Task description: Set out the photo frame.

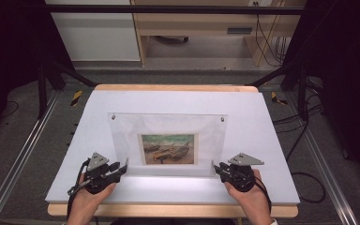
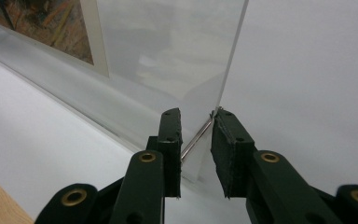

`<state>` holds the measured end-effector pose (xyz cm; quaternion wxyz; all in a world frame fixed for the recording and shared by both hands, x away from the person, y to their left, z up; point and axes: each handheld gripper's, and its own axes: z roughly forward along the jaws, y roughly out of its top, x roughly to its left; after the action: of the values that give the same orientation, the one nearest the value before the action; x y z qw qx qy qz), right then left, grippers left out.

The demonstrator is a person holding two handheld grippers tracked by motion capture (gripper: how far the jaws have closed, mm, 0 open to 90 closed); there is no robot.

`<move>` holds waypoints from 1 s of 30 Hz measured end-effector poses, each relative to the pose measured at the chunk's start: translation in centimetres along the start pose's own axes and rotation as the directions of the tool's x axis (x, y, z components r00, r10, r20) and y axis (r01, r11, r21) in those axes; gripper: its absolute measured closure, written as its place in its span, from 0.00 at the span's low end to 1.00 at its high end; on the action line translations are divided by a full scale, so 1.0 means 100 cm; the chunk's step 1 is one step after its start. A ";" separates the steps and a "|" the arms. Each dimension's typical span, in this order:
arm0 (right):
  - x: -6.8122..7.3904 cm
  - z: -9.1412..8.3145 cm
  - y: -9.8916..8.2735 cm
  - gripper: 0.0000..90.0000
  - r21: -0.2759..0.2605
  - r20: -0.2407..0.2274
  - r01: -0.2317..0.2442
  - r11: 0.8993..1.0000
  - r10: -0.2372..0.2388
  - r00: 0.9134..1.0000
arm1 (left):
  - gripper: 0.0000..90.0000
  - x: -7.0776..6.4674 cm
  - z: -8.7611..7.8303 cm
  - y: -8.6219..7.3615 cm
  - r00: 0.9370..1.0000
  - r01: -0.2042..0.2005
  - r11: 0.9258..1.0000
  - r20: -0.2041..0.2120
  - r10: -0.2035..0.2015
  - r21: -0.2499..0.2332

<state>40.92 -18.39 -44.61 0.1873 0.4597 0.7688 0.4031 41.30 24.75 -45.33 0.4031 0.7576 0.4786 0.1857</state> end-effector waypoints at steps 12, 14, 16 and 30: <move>0.001 -0.001 -0.003 0.81 0.016 -0.006 0.001 1.000 -0.001 1.000 | 0.70 -0.002 0.000 -0.002 1.000 -0.025 1.000 -0.003 0.025 0.018; 0.001 -0.001 -0.003 0.81 0.013 -0.007 0.011 1.000 -0.011 1.000 | 0.69 -0.002 0.000 -0.002 1.000 -0.028 0.999 -0.002 0.028 0.022; 0.002 -0.001 -0.004 0.81 0.019 -0.009 0.003 1.000 -0.003 1.000 | 0.69 -0.002 0.000 -0.002 1.000 -0.028 0.999 -0.001 0.028 0.024; 0.003 0.004 -0.006 0.63 0.035 -0.014 0.019 0.999 -0.018 1.000 | 0.54 -0.001 0.000 -0.004 0.999 -0.042 0.998 0.030 0.040 0.048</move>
<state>40.71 -18.14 -45.32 0.1776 0.4531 0.7813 0.3909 41.03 24.75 -45.59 0.3877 0.7794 0.4614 0.1711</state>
